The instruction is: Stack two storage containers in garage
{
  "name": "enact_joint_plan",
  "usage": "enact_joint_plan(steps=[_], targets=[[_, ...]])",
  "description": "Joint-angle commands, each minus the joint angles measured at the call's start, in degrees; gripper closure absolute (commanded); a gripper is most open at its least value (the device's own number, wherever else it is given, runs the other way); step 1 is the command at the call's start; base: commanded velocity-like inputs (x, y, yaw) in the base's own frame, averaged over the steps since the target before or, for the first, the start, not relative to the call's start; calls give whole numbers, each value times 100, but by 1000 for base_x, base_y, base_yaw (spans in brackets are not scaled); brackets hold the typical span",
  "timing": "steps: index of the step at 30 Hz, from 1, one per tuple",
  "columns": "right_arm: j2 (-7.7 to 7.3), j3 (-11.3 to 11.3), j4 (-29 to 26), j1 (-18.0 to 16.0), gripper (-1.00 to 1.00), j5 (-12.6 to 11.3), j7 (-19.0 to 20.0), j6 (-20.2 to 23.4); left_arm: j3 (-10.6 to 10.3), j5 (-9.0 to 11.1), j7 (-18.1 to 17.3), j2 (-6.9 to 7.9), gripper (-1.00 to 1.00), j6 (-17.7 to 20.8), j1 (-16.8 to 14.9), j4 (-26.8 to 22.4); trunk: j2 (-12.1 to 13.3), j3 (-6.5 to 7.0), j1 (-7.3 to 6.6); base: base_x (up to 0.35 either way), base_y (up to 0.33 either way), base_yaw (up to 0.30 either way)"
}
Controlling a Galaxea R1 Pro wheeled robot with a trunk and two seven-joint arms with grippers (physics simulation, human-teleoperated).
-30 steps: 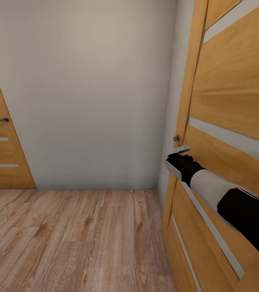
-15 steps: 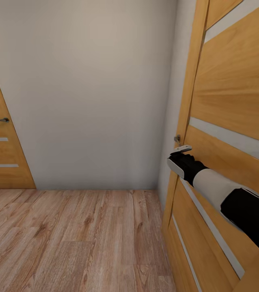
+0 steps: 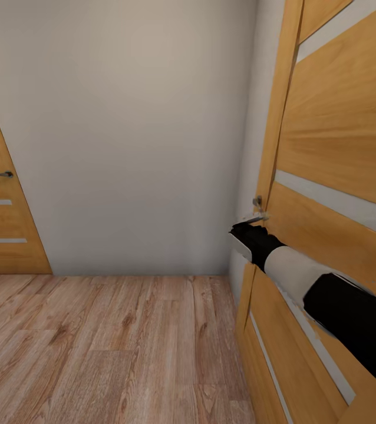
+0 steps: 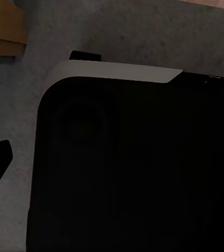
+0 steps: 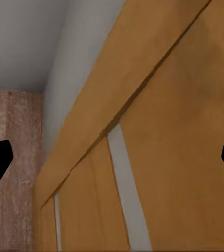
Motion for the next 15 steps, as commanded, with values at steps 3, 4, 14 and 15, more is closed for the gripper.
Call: enact_joint_plan(steps=[3, 4, 14, 15], targets=[[485, 53, -1, -7, -100, -30, -53, 29, 3, 45, -2, 0, -100, -14, -1, -2, -3, -6, 0, 0, 0, 0], [553, 54, 1, -7, -100, -31, -54, 27, 3, 45, -1, 0, -100, -14, -1, -2, -3, -6, 0, 0, 0, 0], [688, 50, -27, -7, -100, -87, -20, -224, 4, 45, 2, 0, -100, -14, -1, 0, -3, -6, 0, 0, 0, 0], [688, 46, -50, -7, -100, -115, 2, -259, 4, 45, 2, 0, -100, -14, -1, 1, -3, -6, 0, 0, 0, 0]])
